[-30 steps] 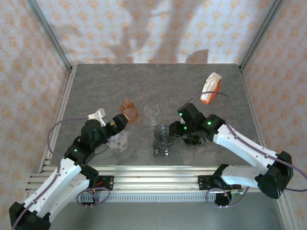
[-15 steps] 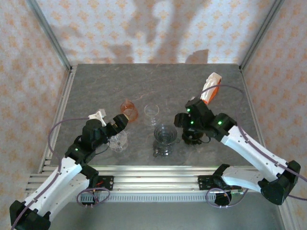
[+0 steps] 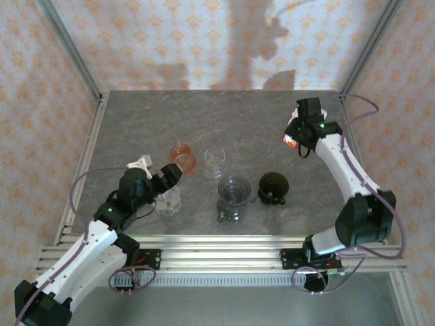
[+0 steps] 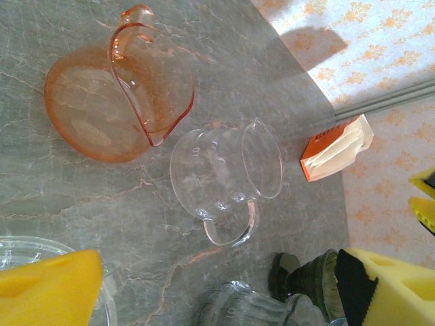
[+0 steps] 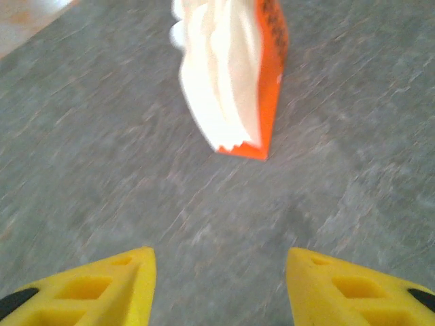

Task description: Place the coffee filter in the dripper

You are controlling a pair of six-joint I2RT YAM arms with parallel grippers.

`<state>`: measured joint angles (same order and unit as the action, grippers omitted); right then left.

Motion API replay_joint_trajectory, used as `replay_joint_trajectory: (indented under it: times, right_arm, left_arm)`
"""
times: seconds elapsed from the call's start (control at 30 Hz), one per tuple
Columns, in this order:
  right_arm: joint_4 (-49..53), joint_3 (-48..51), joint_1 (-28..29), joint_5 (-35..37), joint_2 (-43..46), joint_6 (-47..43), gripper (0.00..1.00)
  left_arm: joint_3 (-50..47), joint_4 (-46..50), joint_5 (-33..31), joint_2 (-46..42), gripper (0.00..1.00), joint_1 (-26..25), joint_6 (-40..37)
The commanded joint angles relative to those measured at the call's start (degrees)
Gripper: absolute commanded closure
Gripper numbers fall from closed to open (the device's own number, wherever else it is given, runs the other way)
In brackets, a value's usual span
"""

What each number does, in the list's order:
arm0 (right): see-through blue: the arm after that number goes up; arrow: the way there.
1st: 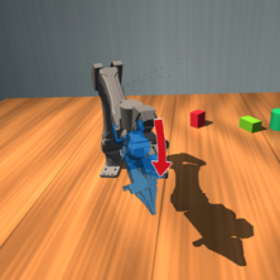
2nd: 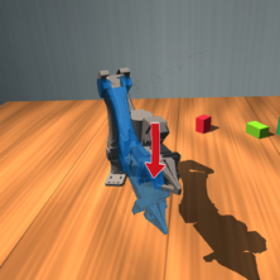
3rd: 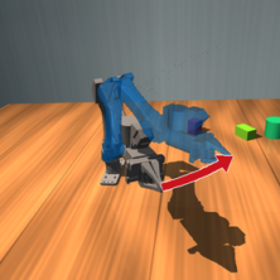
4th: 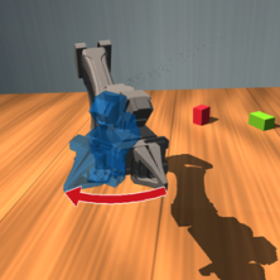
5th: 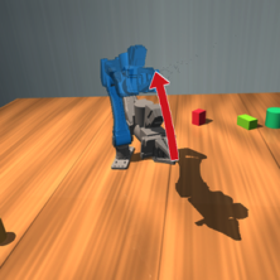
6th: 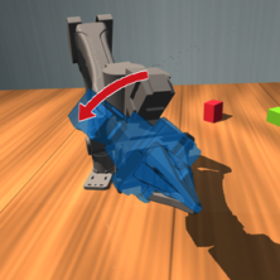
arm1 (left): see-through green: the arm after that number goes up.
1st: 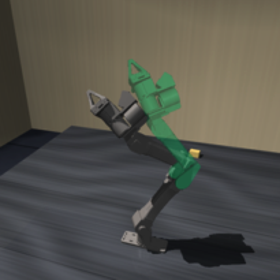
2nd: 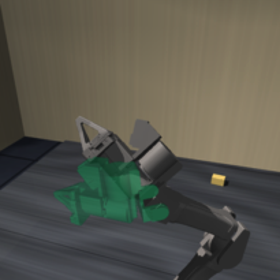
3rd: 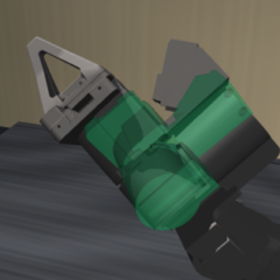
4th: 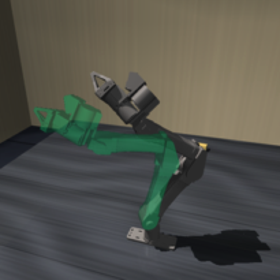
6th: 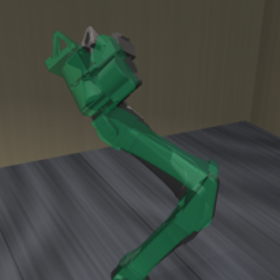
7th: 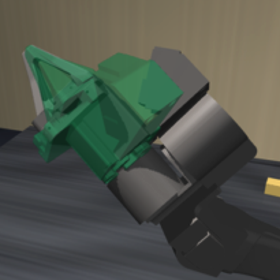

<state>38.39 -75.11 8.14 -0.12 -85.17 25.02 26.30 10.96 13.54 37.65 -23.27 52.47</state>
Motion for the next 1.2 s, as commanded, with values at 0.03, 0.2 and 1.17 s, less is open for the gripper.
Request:
replay_joint_trajectory:
  times: [0.03,0.2,1.17]
  right_arm:
    - [-1.2,-5.04,-3.65,3.18,-7.56,-0.24,0.51]
    - [-3.88,-6.69,-5.67,1.26,-14.93,-1.09,0.57]
    - [-9.12,-11.37,-7.16,3.16,-26.56,-7.8,0.74]
  left_arm:
    - [1.56,0.64,0.6,-0.1,0.12,-0.37,-0.75]
    - [1.74,0.28,0.5,0.73,0.13,-0.36,-1.28]
    - [2.08,-5.65,1.51,9.23,0.11,-0.21,-1.81]
